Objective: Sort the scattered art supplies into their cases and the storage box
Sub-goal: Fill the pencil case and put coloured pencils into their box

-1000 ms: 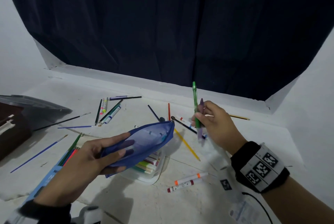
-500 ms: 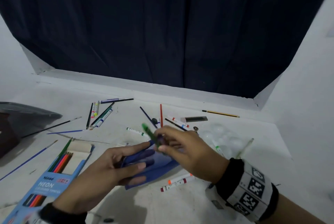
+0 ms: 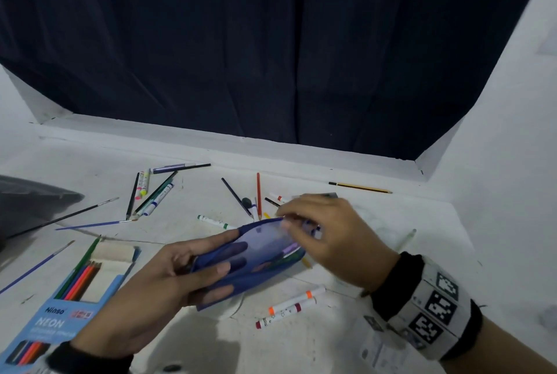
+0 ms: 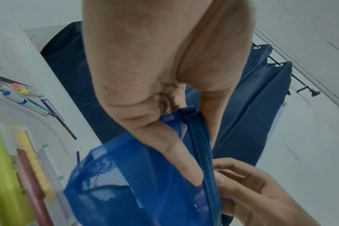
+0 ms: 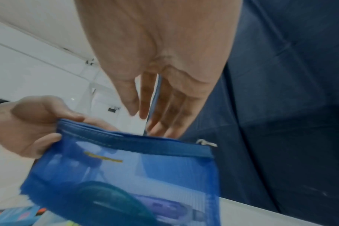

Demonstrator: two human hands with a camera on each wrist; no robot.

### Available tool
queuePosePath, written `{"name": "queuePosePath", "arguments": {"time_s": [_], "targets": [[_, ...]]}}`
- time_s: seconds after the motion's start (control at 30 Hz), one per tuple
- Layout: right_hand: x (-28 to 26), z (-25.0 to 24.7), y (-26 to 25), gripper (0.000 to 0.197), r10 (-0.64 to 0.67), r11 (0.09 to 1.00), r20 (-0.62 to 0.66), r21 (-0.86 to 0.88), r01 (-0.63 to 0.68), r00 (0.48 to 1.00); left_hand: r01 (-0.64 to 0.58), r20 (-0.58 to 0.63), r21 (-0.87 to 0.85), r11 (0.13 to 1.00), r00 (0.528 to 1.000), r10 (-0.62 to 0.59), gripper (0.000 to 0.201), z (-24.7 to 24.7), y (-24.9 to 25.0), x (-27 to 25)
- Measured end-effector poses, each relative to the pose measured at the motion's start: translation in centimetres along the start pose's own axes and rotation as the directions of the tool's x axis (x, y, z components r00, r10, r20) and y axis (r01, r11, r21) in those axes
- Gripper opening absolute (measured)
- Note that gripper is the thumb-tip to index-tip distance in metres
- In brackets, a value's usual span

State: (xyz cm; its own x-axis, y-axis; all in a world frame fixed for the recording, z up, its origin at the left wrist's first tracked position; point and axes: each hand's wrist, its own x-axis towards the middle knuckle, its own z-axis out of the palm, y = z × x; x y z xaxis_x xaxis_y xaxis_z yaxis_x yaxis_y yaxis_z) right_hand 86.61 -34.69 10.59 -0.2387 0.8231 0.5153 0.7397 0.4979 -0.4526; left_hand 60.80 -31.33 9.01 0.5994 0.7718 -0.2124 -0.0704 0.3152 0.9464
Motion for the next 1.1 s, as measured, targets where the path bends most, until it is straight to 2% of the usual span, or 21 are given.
{"name": "queuePosePath", "arguments": {"time_s": [0.1,0.17,0.23,0.3,0.43,0.47,0.53,0.6,0.7,0.8,0.9,1.03,1.1], "targets": [[0.8,-2.2,2.3,0.009,0.042,0.999,-0.216,-0.008,-0.045,0.976,-0.008,-0.04,-0.01,1.0,0.999,0.008,0.09,-0.2,0.3,0.9],[1.1,-3.3,5.1,0.013,0.124,0.989,-0.248,-0.053,-0.141,0.961,-0.001,-0.049,-0.008,1.0,0.999,0.001,0.085,-0.1,0.6,1.6],[1.0,-4.1,8.8,0.014,0.251,0.955,-0.191,-0.11,-0.274,0.949,0.005,-0.058,-0.033,0.999,0.998,-0.007,0.07,0.0,0.9,2.4],[0.8,-4.7,12.8,0.012,0.368,0.902,-0.109,-0.197,-0.383,0.923,0.004,-0.083,-0.058,0.998,0.997,-0.009,0.065,0.2,1.4,3.1],[0.5,-4.9,19.4,0.01,0.567,0.771,0.079,-0.403,-0.494,0.82,0.014,-0.089,-0.066,0.998,0.996,-0.02,0.062,0.5,2.2,4.4],[0.6,-4.8,20.7,0.008,0.604,0.739,0.124,-0.456,-0.496,0.787,0.017,-0.09,-0.063,0.998,0.996,-0.023,0.063,0.6,2.3,4.8],[0.8,-4.5,23.1,0.023,0.662,0.681,0.193,-0.558,-0.474,0.724,0.019,-0.098,-0.063,0.998,0.995,-0.026,0.064,0.6,2.4,5.5],[1.2,-4.3,24.9,0.033,0.688,0.65,0.221,-0.611,-0.452,0.691,0.019,-0.1,-0.06,0.998,0.995,-0.025,0.062,0.7,2.5,6.2],[1.5,-3.9,26.6,0.032,0.699,0.628,0.243,-0.658,-0.415,0.672,0.022,-0.102,-0.053,0.998,0.994,-0.027,0.071,0.6,2.6,6.9],[1.2,-3.3,27.7,0.025,0.708,0.61,0.273,-0.701,-0.369,0.652,0.016,-0.087,-0.03,0.999,0.996,-0.019,0.095,0.5,2.6,7.3],[0.9,-2.5,28.0,0.019,0.72,0.597,0.28,-0.717,-0.36,0.636,0.025,-0.094,-0.013,1.0,0.995,-0.027,0.097,0.6,2.5,7.5],[0.6,-1.6,27.8,0.016,0.733,0.557,0.245,-0.751,-0.354,0.635,0.033,-0.095,-0.025,0.999,0.995,-0.035,0.084,0.6,2.1,7.8],[0.5,-1.6,27.9,0.018,0.741,0.556,0.233,-0.739,-0.381,0.63,0.018,-0.103,-0.015,1.0,0.994,-0.02,0.093,0.5,2.1,7.7]]}}
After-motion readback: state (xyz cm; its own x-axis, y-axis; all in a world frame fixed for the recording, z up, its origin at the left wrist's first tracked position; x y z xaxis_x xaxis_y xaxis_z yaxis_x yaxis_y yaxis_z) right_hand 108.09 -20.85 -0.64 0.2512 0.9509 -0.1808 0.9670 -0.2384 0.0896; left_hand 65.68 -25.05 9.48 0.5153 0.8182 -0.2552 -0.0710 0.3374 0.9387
